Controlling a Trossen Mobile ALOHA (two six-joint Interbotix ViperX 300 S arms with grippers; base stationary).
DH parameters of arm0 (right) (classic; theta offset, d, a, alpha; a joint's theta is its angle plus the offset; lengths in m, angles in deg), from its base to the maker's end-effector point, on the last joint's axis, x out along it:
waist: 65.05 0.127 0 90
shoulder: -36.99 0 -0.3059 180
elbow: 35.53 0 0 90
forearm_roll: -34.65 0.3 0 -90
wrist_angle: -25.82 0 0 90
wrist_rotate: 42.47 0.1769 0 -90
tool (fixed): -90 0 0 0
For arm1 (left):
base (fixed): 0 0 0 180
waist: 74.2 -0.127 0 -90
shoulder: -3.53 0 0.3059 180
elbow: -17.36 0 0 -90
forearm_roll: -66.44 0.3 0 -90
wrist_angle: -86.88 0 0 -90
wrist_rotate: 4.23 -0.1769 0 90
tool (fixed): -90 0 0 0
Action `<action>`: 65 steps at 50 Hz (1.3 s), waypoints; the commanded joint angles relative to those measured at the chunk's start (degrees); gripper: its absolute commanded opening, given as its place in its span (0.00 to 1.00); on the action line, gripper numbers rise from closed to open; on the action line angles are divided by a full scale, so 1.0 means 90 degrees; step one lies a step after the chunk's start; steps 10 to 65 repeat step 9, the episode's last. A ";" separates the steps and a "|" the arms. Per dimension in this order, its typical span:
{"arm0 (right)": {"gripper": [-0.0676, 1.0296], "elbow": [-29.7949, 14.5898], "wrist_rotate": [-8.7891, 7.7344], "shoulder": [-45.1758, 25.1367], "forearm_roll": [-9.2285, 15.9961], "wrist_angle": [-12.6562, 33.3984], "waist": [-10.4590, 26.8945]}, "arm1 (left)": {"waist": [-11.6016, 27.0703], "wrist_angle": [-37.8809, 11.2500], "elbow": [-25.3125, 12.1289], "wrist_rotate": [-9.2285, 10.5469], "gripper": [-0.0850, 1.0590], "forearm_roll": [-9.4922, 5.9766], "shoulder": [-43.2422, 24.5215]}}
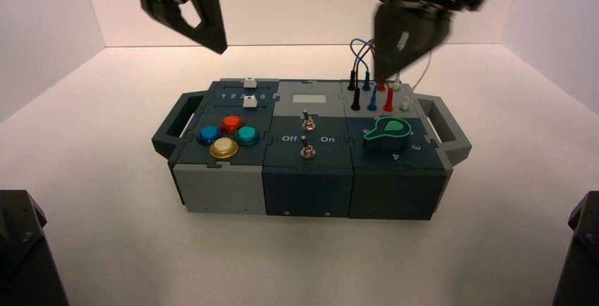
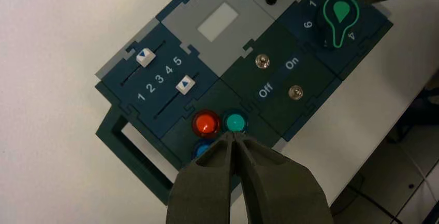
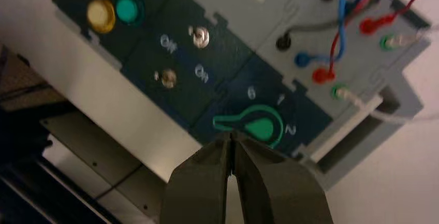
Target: Turn the knob to position 5.
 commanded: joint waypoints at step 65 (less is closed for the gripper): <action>0.04 0.0430 0.0020 0.0479 -0.0039 -0.0049 -0.0010 | 0.0020 0.0078 0.0078 -0.0039 0.05 0.0020 0.0244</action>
